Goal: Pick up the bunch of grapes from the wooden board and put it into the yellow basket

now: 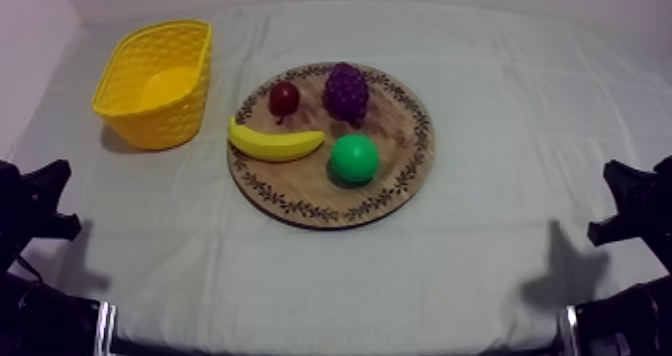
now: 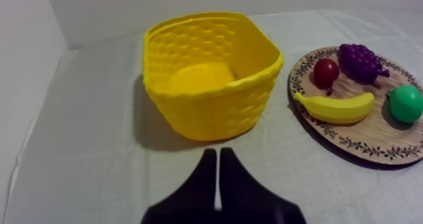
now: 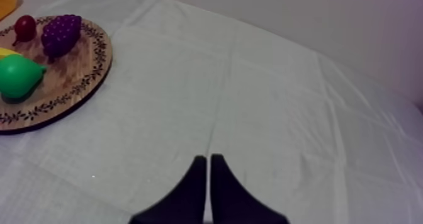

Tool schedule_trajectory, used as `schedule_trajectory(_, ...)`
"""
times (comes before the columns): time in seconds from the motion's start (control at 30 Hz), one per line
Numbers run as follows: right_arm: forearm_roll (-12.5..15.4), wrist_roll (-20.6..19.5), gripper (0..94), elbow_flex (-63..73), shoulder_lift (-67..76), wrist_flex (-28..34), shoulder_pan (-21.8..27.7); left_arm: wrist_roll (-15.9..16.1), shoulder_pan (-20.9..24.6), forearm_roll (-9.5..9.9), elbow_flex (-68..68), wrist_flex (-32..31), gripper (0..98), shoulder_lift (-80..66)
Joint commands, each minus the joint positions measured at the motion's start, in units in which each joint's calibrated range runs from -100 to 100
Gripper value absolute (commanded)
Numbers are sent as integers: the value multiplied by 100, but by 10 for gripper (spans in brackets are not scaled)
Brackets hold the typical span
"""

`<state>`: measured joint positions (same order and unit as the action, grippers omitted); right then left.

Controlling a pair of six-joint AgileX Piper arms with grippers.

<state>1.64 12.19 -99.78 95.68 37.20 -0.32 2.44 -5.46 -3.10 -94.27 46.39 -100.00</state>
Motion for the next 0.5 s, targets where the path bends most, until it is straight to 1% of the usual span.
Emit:
schedule_trajectory(0.0,0,-6,5,1,0,-2,32,-2,7,0,-4,-5,0,0)
schedule_trajectory(0.23,0,15,5,1,0,-2,353,-2,7,0,-4,-5,0,0)
schedule_trajectory(0.47,0,11,5,1,7,-2,417,-7,98,4,-4,-7,0,0)
